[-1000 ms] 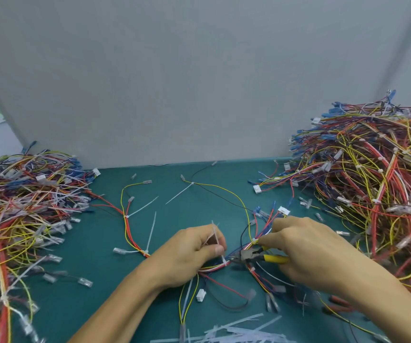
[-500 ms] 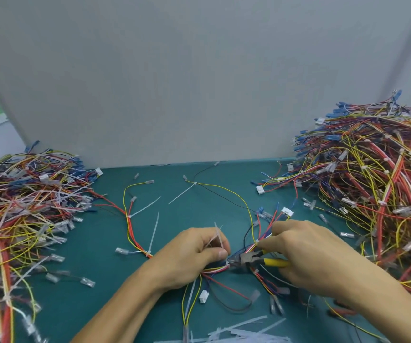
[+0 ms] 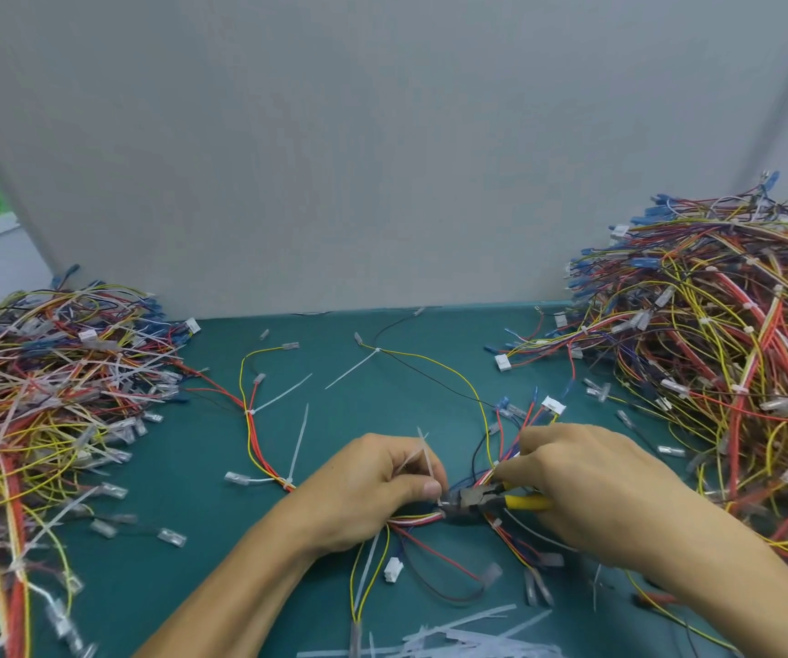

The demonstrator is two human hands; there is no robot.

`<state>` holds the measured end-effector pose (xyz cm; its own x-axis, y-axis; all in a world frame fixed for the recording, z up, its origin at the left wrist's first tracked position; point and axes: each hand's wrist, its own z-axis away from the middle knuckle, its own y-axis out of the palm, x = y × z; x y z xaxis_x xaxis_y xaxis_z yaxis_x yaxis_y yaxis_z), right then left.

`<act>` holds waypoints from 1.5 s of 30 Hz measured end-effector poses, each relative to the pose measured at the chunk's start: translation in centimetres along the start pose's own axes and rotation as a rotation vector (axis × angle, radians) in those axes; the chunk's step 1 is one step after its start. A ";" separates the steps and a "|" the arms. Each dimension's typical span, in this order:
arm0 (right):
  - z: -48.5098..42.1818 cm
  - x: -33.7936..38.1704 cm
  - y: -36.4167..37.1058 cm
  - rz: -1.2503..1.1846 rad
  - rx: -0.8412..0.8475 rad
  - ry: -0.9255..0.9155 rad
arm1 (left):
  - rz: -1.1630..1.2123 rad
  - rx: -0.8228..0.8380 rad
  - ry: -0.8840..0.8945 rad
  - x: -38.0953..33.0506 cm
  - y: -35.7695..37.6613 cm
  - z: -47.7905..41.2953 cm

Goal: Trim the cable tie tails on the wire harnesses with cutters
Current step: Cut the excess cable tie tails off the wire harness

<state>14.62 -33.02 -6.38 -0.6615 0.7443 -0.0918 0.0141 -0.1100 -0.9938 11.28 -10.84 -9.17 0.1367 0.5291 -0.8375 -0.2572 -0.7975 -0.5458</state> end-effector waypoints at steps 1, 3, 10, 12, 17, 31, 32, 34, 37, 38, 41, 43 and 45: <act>0.0 0.0 0.0 0.012 0.001 -0.003 | -0.007 -0.001 -0.001 0.0 0.0 0.0; 0.0 0.1 0.0 0.041 -0.005 -0.004 | -0.009 -0.001 -0.003 0.1 0.0 0.0; 0.0 0.6 0.0 0.182 -0.013 -0.054 | -0.050 -0.020 0.000 -0.1 0.1 0.0; 0.0 0.7 0.0 0.182 0.002 -0.040 | -0.056 -0.026 -0.001 -0.1 0.2 0.0; 0.0 0.7 0.0 0.134 0.029 -0.001 | -0.084 -0.038 0.000 -0.1 0.2 -0.1; 0.5 1.3 -0.1 0.102 -0.015 0.053 | 0.045 -0.100 0.003 -0.2 0.2 0.2; 0.5 1.2 -0.1 0.081 -0.015 0.070 | 0.132 -0.116 -0.001 -0.4 0.0 0.3; 0.6 0.9 -0.3 0.001 0.005 0.107 | 0.262 -0.164 -0.011 -0.6 -0.5 0.2; 0.9 0.6 -0.6 -0.142 0.028 0.103 | 0.292 -0.210 -0.043 -1.0 -1.8 0.4; 1.1 0.8 -0.6 -0.181 0.020 0.080 | 0.281 -0.217 -0.052 -1.0 -2.3 0.7; 1.5 1.5 -0.7 -0.294 0.018 0.039 | 0.150 -0.206 -0.021 -0.5 -3.5 2.0; 1.3 2.1 -1.3 -0.322 0.027 0.042 | -0.080 -0.162 0.046 0.5 -3.6 3.2; 0.8 2.6 -2.2 -0.291 0.023 0.041 | -0.242 -0.123 0.078 1.5 -3.2 4.2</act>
<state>12.26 -31.37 -4.38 -0.6044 0.7727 0.1943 -0.1896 0.0974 -0.9770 8.29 -6.25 -8.51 0.2548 0.6882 -0.6793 -0.0903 -0.6825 -0.7253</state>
